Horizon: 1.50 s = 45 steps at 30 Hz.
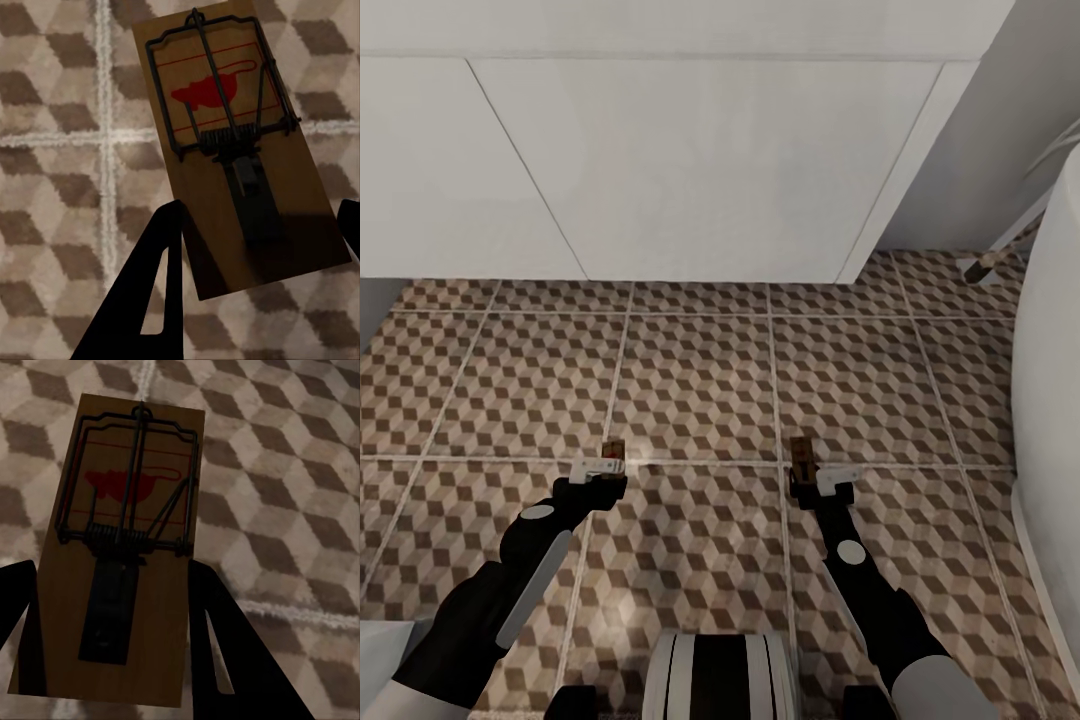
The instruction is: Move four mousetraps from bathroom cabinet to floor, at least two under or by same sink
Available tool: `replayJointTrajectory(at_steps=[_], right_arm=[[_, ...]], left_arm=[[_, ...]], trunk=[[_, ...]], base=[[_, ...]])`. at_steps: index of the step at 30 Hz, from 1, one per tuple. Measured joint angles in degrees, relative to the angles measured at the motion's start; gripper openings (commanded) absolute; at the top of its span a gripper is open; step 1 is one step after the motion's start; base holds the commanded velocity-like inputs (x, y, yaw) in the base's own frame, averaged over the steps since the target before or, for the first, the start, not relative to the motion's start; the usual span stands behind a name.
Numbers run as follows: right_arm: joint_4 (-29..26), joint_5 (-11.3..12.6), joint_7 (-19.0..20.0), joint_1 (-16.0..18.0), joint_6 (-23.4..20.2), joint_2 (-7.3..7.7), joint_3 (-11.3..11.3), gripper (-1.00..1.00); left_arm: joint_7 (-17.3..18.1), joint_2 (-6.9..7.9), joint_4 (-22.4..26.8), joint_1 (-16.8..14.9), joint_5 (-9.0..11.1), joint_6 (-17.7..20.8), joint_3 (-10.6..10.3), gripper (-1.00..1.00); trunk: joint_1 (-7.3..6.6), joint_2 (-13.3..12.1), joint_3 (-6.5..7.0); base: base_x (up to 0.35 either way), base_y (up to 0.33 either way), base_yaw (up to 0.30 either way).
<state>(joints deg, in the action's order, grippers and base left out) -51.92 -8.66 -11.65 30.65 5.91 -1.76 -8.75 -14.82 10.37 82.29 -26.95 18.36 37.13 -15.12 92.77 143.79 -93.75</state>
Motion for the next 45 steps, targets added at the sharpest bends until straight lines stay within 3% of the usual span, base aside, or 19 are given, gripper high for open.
replayJointTrajectory(at_steps=[6, 16, 23, 25, 30, 33, 35, 38, 40, 45], right_arm=[[0.0, 0.0, 0.0, 0.0, 0.0, 0.0, 0.0, -1.0], [-0.2, 0.0, 0.0, 0.0, 0.0, 0.0, 0.0, -1.0], [-2.9, -0.2, -1.0, 0.0, 0.1, -0.21, 0.0, -1.0], [-7.0, -0.3, -2.6, 0.0, 0.1, -0.24, -0.2, -1.0], [-10.5, -0.3, -3.6, 0.0, 0.1, -0.2, -0.2, -1.0], [-11.9, -0.8, -3.6, 0.0, 0.1, -0.18, -0.1, -1.0], [-12.7, -2.3, -3.5, 0.0, 0.1, -0.81, -0.2, -1.0], [-13.2, -3.7, -3.4, 0.0, 0.2, -4.04, -0.6, -1.0], [-13.8, -4.1, -3.6, 0.0, 0.2, -5.36, -1.6, -1.0], [-15.8, -4.7, -4.6, 0.0, 0.0, -6.23, -2.9, -1.0]], left_arm=[[0.0, 0.02, 0.0, 0.0, 0.0, 0.0, 0.0, -1.0], [0.0, 0.03, 2.0, 0.0, -0.4, 0.1, 0.1, -1.0], [0.1, -0.11, 6.2, 0.0, -1.5, 4.0, 0.4, -1.0], [0.2, -0.13, 6.3, 0.0, -3.4, 4.1, 0.4, -1.0], [0.2, -0.39, 6.4, 0.0, -10.4, 4.2, 0.4, -1.0], [0.4, -0.71, 6.4, 0.0, -12.0, 4.1, 0.4, -1.0], [0.5, -2.0, 6.2, 0.0, -12.3, 4.0, 0.4, -1.0], [0.6, -3.36, 6.3, 0.0, -12.5, 3.9, 0.4, -1.0], [0.6, -3.71, 6.3, 0.0, -12.5, 3.8, 0.4, -1.0], [0.6, -3.91, 6.4, 0.0, -12.6, 3.6, 0.3, -1.0]], trunk=[[0.0, 0.0, -0.55], [0.26, 0.1, -3.66], [0.33, 0.2, -4.97], [0.33, 0.2, -5.15], [0.33, 0.2, -5.49], [0.33, 0.2, -5.53], [0.33, 0.2, -5.53], [0.33, 0.2, -5.54], [0.33, 0.2, -5.54], [0.33, 0.2, -5.54]], base=[[0.0, 0.0, 0.0], [0.0, 0.0, 0.0], [0.0, 0.0, 0.0], [0.0, 0.0, 0.0], [0.0, 0.0, 0.0], [0.0, 0.0, 0.0], [0.0, 0.0, 0.0], [0.0, 0.0, 0.0], [0.0, 0.0, 0.0], [0.0, 0.0, 0.0]])
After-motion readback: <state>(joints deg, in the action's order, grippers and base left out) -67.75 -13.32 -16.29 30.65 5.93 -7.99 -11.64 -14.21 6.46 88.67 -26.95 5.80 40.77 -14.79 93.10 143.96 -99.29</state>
